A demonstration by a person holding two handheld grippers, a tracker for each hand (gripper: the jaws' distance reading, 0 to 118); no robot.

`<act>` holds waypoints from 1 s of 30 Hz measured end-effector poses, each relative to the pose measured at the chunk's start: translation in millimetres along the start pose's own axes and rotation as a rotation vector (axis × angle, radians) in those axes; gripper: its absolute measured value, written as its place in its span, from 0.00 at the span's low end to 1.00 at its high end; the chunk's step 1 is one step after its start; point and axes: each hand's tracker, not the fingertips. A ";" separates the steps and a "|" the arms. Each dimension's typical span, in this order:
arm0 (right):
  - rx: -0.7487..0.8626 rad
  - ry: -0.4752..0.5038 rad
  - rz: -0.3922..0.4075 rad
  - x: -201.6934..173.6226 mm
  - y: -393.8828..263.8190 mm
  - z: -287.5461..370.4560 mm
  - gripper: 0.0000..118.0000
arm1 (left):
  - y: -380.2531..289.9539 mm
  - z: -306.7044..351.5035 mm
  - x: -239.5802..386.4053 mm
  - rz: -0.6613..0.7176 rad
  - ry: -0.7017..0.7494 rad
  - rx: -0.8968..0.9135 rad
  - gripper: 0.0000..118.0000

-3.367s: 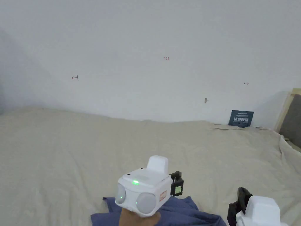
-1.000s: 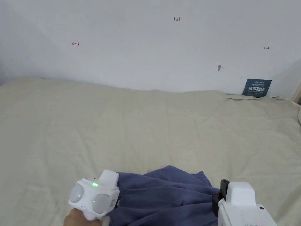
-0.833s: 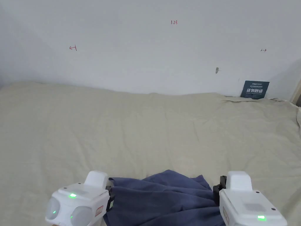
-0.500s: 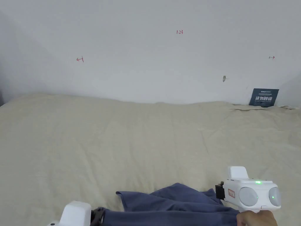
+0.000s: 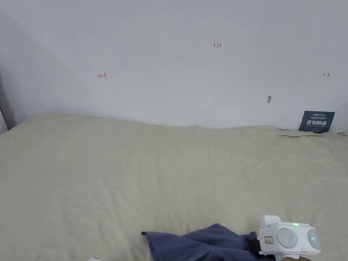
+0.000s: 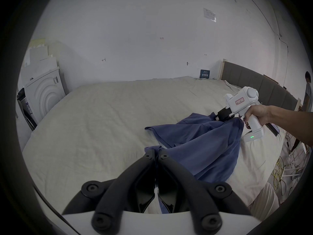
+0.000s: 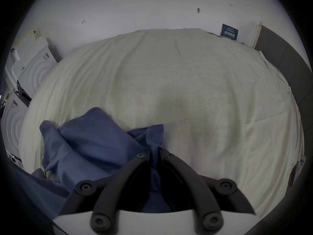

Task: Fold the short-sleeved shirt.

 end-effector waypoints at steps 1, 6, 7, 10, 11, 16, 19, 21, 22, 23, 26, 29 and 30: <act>0.010 -0.001 0.010 6.7 -1.3 -3.4 0.06 | -1.0 -0.9 0.7 0.001 0.003 0.001 0.00; 0.150 0.009 0.024 8.6 -6.8 23.5 0.05 | -0.1 -4.8 -3.8 0.031 0.002 0.003 0.00; 0.166 0.008 0.035 8.1 -6.5 31.1 0.05 | 1.9 -4.5 -7.2 0.039 0.003 0.005 0.00; 0.250 0.020 0.049 -1.0 -8.4 67.3 0.05 | 11.6 -4.9 -14.9 0.054 0.007 0.018 0.00; 0.280 0.010 0.056 -2.5 -7.3 78.4 0.05 | 16.6 -3.5 -19.9 0.059 0.015 0.032 0.00; 0.391 -0.023 0.066 -0.3 5.9 137.6 0.05 | 55.7 9.3 -52.1 0.055 0.064 0.104 0.00; 0.491 -0.057 0.059 3.5 15.0 179.6 0.05 | 85.8 25.8 -82.1 0.063 0.124 0.163 0.00; 0.545 -0.083 0.055 5.5 21.7 208.3 0.05 | 107.2 38.4 -104.4 0.075 0.171 0.204 0.00; 0.560 -0.098 0.075 4.7 24.4 219.1 0.05 | 116.6 42.7 -113.3 0.072 0.187 0.217 0.00; 0.595 -0.122 0.108 3.0 26.1 232.5 0.05 | 128.3 48.9 -124.3 0.065 0.206 0.223 0.00; 0.653 -0.215 0.161 -3.5 32.7 261.4 0.05 | 155.1 62.4 -150.2 0.068 0.258 0.257 0.00; 0.715 -0.259 0.150 -10.8 37.8 282.7 0.05 | 176.4 76.4 -165.7 0.110 0.269 0.288 0.00; 0.739 -0.285 0.174 -15.3 39.8 288.9 0.05 | 182.9 78.2 -169.2 0.110 0.271 0.291 0.00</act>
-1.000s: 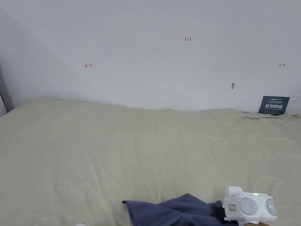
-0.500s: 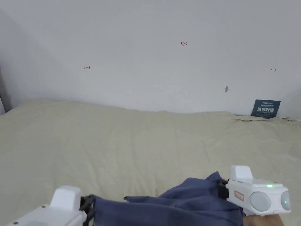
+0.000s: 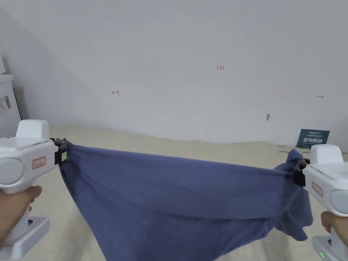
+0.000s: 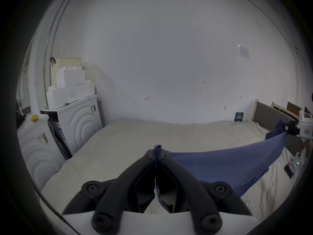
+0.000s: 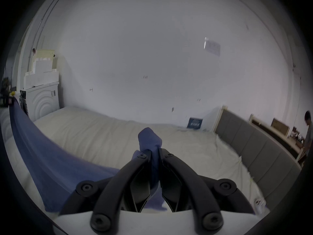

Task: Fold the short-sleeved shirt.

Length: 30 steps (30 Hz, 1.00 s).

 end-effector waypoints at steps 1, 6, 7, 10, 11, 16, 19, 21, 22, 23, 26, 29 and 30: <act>0.014 -0.017 0.024 -2.8 6.4 2.4 0.05 | 5.7 0.4 -0.3 -0.006 0.005 0.006 0.00; 0.080 -0.102 0.024 -17.7 35.8 6.7 0.05 | 23.5 -13.2 11.0 -0.057 0.056 0.022 0.00; 0.085 -0.110 0.021 -19.4 38.9 3.3 0.05 | 24.9 -16.6 13.7 -0.059 0.068 0.027 0.00; 0.086 -0.128 -0.007 -20.8 49.1 -5.8 0.05 | 28.9 -30.4 17.7 -0.058 0.083 0.020 0.00; 0.083 -0.137 -0.008 -21.1 52.3 -12.7 0.05 | 31.1 -36.7 18.6 -0.058 0.084 0.012 0.00; 0.075 -0.153 -0.028 -16.6 74.2 -40.1 0.05 | 48.0 -70.6 23.8 -0.042 0.084 -0.010 0.00; 0.081 -0.158 -0.041 -18.0 90.3 -52.3 0.05 | 64.8 -91.7 27.3 -0.024 0.090 0.003 0.00; 0.091 -0.170 -0.051 -16.7 99.6 -64.0 0.05 | 75.9 -104.7 29.9 -0.006 0.091 0.019 0.00; 0.092 -0.169 -0.069 -15.1 104.6 -69.6 0.05 | 81.8 -110.7 32.6 -0.013 0.098 0.022 0.00; 0.100 -0.176 -0.079 -13.9 110.0 -76.9 0.05 | 87.4 -115.7 34.5 -0.015 0.100 0.038 0.00; 0.126 -0.179 -0.084 -10.3 129.3 -89.8 0.05 | 105.9 -129.1 37.6 -0.037 0.105 0.069 0.00; 0.165 -0.183 -0.077 -8.9 142.9 -95.6 0.05 | 121.8 -133.2 36.0 -0.022 0.109 0.114 0.00; 0.170 -0.183 -0.077 -9.4 145.3 -95.5 0.05 | 124.9 -133.7 36.0 -0.028 0.109 0.117 0.00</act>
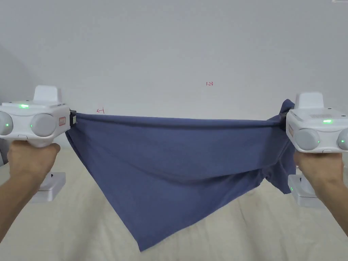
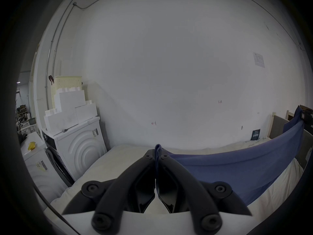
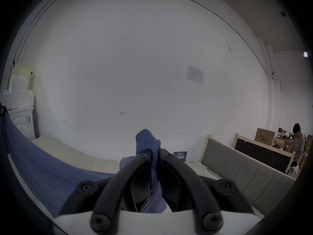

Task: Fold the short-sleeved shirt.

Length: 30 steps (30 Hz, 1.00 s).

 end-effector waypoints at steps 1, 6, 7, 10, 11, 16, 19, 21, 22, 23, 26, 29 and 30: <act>0.011 -0.003 -0.003 2.8 -1.4 -8.5 0.05 | 1.0 1.2 0.1 -0.003 0.002 0.016 0.00; -0.009 0.006 -0.004 0.6 -28.9 -9.0 0.05 | -25.5 4.2 0.1 -0.038 -0.012 -0.004 0.00; -0.027 0.009 0.005 -2.2 -39.2 -6.2 0.05 | -36.9 5.2 0.0 -0.043 -0.011 -0.022 0.00; -0.055 0.031 0.032 -8.2 -72.1 6.3 0.05 | -69.7 8.5 -5.1 -0.022 -0.012 -0.076 0.00; -0.072 0.042 0.052 -10.8 -83.4 11.3 0.05 | -83.0 12.0 -5.3 -0.011 -0.013 -0.098 0.00; -0.125 0.067 0.098 -19.3 -136.2 57.6 0.05 | -147.1 36.1 -13.7 -0.006 -0.036 -0.176 0.00; -0.145 0.074 0.102 -12.5 -172.9 74.3 0.05 | -190.1 48.3 -25.7 0.010 -0.038 -0.201 0.00; -0.170 0.076 0.094 -9.1 -197.7 92.0 0.05 | -217.6 61.5 -30.6 0.004 -0.045 -0.239 0.00; -0.175 0.070 0.084 -8.5 -210.2 102.3 0.05 | -233.2 70.9 -33.5 0.027 -0.046 -0.238 0.00; -0.187 0.072 0.090 -8.3 -221.0 111.1 0.05 | -246.0 82.8 -32.6 0.027 -0.058 -0.256 0.00; -0.212 0.078 0.105 -6.5 -256.3 141.8 0.05 | -287.8 109.8 -35.1 0.021 -0.058 -0.287 0.00; -0.241 0.063 0.096 -4.1 -291.2 175.1 0.05 | -330.8 137.2 -37.7 0.015 -0.064 -0.320 0.00; -0.258 0.064 0.099 -2.6 -300.7 184.0 0.05 | -342.5 146.3 -38.5 0.015 -0.063 -0.328 0.00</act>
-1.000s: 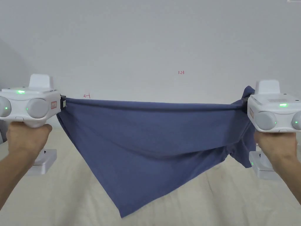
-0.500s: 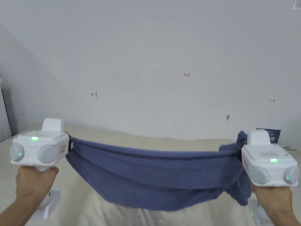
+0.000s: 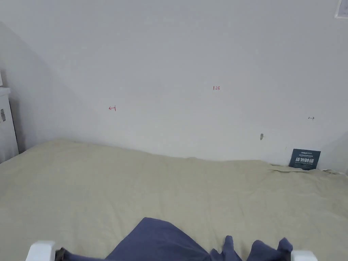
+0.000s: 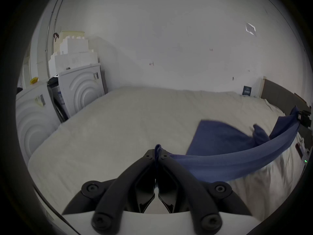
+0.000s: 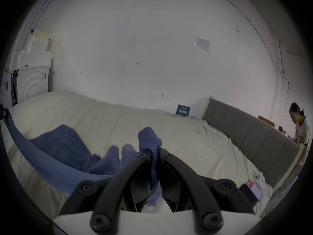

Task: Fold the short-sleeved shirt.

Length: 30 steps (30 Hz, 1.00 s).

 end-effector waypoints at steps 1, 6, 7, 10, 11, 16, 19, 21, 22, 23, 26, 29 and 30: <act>-0.012 -0.005 -0.010 0.3 -14.1 8.9 0.05 | -15.3 11.2 1.0 -0.006 -0.007 -0.018 0.00; -0.086 -0.027 -0.029 0.7 -70.5 48.0 0.05 | -75.6 43.2 -1.6 0.013 -0.026 -0.065 0.00; -0.116 -0.023 -0.038 0.7 -81.3 57.2 0.05 | -87.5 50.1 0.5 0.004 -0.018 -0.070 0.00; -0.192 -0.030 -0.057 1.6 -109.8 67.2 0.05 | -112.7 62.2 5.9 -0.039 -0.024 -0.122 0.00; -0.208 -0.034 -0.050 -0.8 -117.4 73.2 0.05 | -120.3 63.1 6.5 -0.046 -0.030 -0.136 0.00; -0.284 -0.022 -0.036 -4.0 -147.6 77.3 0.06 | -145.9 60.7 7.9 -0.012 -0.035 -0.207 0.00; -0.273 -0.010 -0.034 -6.8 -153.2 82.4 0.09 | -152.7 58.6 8.3 -0.018 -0.038 -0.193 0.00; -0.260 -0.004 -0.039 -5.5 -150.7 90.9 0.17 | -149.3 60.7 4.6 0.014 -0.045 -0.189 0.05; -0.254 -0.003 -0.054 -4.2 -147.9 96.9 0.25 | -147.7 64.6 1.4 0.036 -0.058 -0.184 0.08; -0.241 0.004 -0.078 -3.7 -144.2 105.7 0.32 | -146.1 69.7 -1.1 0.045 -0.060 -0.181 0.10; -0.174 0.015 -0.129 -0.2 -130.9 123.6 0.35 | -141.8 94.2 -9.1 0.081 -0.060 -0.101 0.21; -0.115 0.042 -0.139 -1.6 -111.6 136.8 0.35 | -131.8 126.3 -9.8 0.100 -0.021 0.001 0.26; -0.088 0.055 -0.142 -3.0 -105.4 140.0 0.35 | -128.7 135.0 -9.6 0.105 -0.019 0.035 0.26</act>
